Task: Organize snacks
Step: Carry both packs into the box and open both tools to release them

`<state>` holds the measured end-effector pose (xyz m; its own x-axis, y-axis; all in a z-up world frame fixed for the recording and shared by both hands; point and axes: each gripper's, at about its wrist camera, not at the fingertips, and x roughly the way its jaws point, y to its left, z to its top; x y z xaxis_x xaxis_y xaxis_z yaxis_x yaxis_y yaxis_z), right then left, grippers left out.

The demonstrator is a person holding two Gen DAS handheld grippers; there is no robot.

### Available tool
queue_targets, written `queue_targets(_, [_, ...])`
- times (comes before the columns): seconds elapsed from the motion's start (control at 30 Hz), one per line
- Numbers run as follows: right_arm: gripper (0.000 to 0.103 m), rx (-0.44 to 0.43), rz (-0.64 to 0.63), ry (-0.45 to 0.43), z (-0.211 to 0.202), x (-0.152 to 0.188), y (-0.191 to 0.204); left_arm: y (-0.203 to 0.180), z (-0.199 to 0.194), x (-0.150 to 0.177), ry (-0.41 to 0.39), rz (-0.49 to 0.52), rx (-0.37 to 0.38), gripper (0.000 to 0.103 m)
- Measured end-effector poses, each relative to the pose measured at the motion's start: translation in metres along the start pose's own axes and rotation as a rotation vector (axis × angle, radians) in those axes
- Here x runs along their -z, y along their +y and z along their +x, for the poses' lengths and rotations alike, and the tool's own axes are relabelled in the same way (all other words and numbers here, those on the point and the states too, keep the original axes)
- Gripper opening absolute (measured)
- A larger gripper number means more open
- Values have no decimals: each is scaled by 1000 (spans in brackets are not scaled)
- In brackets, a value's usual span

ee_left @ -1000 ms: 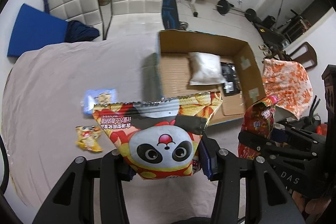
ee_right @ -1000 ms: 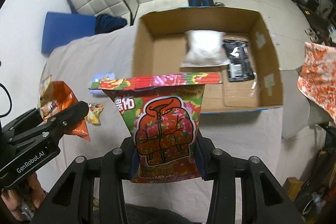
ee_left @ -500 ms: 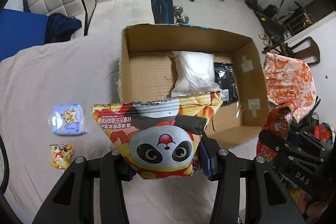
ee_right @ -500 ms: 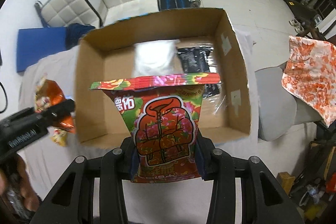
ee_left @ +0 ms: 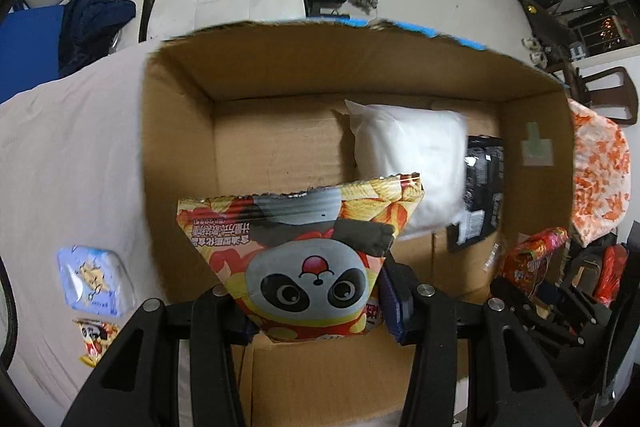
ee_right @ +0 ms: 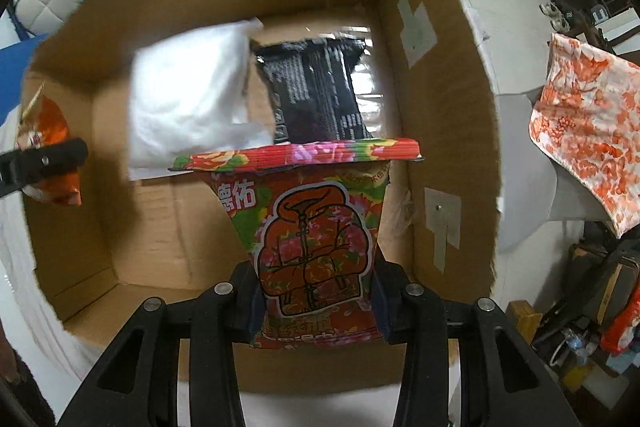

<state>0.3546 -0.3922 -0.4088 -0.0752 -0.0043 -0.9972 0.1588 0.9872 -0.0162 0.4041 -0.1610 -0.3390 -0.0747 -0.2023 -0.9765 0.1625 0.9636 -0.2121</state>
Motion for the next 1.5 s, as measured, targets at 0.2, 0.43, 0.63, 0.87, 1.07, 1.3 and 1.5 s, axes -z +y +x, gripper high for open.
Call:
queue_targets(0.2, [45,12,-2,37,21,-7,0,-6,30,-21,41,32,-64,45])
queue_targets(0.43, [46,-5,-4,81,39,-16,-2,-6,41,-36,62,29,-106,45])
queue_targets(0.63, [54,4,-16,94,42,-19,1,-5,38,-39,62,18,-119,54])
queue_targets(0.87, [71,-4,-14,74,32,-17,6,-4,25,-38,40,19,-114,65])
queue_targets(1.07, [96,-34,3,30,10,-8,6,-1,6,-26,-6,16,-97,98])
queue_targets(1.3, [102,-30,9,-49,-18,7,10,-5,-12,13,-58,20,-63,99])
queue_targets(1.5, [102,-30,5,-115,-44,27,10,-13,-33,53,-124,21,-56,99])
